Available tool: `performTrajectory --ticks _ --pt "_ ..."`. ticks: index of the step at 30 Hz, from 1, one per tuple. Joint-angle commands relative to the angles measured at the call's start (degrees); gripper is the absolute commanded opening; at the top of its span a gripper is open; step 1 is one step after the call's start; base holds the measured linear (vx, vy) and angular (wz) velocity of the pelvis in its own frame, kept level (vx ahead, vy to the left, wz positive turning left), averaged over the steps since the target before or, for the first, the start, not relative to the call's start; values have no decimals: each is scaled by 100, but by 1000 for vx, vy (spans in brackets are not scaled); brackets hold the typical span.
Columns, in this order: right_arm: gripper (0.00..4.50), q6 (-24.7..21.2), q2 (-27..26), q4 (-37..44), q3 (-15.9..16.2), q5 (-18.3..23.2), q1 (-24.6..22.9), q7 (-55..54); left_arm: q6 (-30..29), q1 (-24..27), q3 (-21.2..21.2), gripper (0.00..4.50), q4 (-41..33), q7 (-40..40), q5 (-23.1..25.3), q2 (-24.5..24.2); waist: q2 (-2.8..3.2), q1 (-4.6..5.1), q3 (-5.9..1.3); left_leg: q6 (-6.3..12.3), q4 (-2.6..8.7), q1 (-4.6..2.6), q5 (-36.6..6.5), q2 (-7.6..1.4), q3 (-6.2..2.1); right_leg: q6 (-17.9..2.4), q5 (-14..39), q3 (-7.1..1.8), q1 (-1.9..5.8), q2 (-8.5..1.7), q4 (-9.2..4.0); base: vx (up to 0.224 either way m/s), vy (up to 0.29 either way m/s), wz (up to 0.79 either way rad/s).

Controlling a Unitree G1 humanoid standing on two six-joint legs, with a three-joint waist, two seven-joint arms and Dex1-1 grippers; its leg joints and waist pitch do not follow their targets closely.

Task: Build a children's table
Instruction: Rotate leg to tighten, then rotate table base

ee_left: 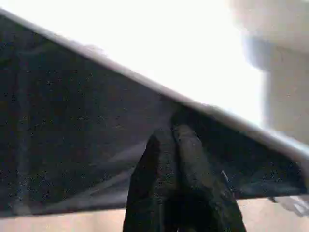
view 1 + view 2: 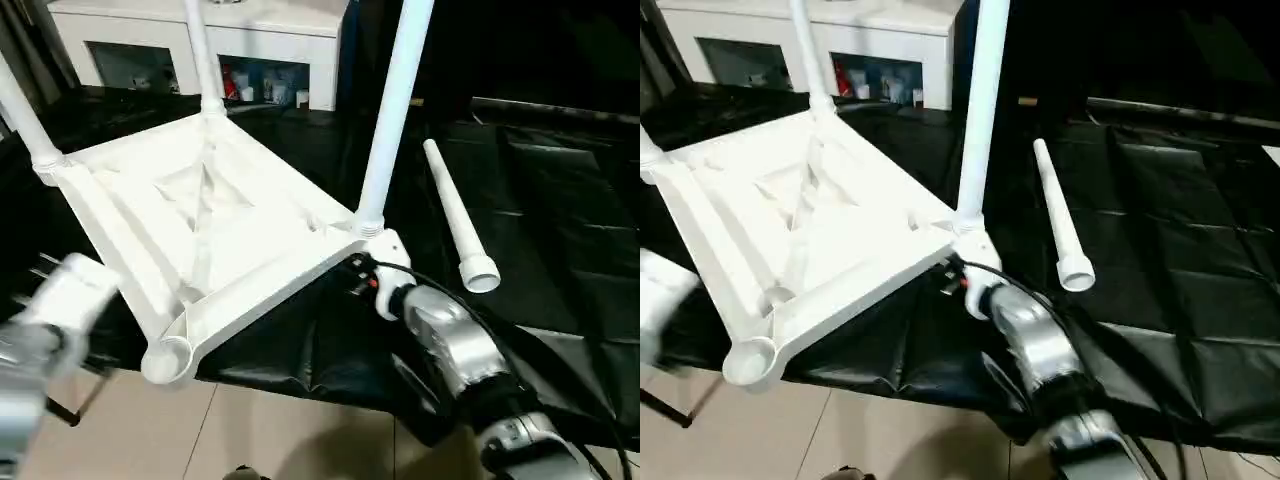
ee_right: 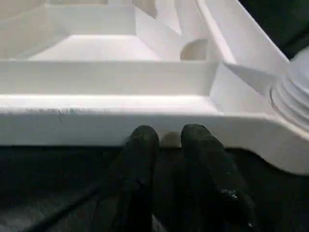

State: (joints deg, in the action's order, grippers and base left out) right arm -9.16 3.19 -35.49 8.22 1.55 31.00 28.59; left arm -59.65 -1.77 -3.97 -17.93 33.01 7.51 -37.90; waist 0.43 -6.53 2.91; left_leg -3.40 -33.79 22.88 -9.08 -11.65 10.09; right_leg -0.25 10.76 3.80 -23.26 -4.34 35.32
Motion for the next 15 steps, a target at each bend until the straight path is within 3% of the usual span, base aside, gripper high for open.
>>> performTrajectory --ticks 1,9,11,12,15 --pt "64 92 -36 -149 11 -30 133 -24 191 -9 105 0 156 42 -117 73 149 5 -353 -314 483 -200 -2079 -132 -101 -1014 1194 -253 159 -323 -420 0 0 0" --pt "7 295 -293 -763 -21 12 523 41 708 30 507 0 60 845 -843 357 150 4 -340 -348 500 -203 -2219 -143 -113 -1036 1328 -255 154 -336 -424 0 0 0" --pt "7 346 -323 -924 -33 30 610 68 1090 106 695 0 -15 1222 -1058 341 84 18 -338 -324 502 -199 -2200 -142 -101 -1020 1372 -258 166 -340 -432 0 0 0" --pt "7 346 -323 -924 -33 30 610 68 1090 106 695 0 -15 1222 -1058 341 117 8 -336 -321 505 -187 -2182 -145 -107 -1013 1444 -262 167 -355 -425 0 0 0" --pt "7 414 -339 -1066 -35 30 687 97 1415 98 866 0 -8 1408 -1174 414 121 22 -328 -338 510 -207 -2268 -149 -98 -980 1531 -266 149 -342 -439 0 0 0"
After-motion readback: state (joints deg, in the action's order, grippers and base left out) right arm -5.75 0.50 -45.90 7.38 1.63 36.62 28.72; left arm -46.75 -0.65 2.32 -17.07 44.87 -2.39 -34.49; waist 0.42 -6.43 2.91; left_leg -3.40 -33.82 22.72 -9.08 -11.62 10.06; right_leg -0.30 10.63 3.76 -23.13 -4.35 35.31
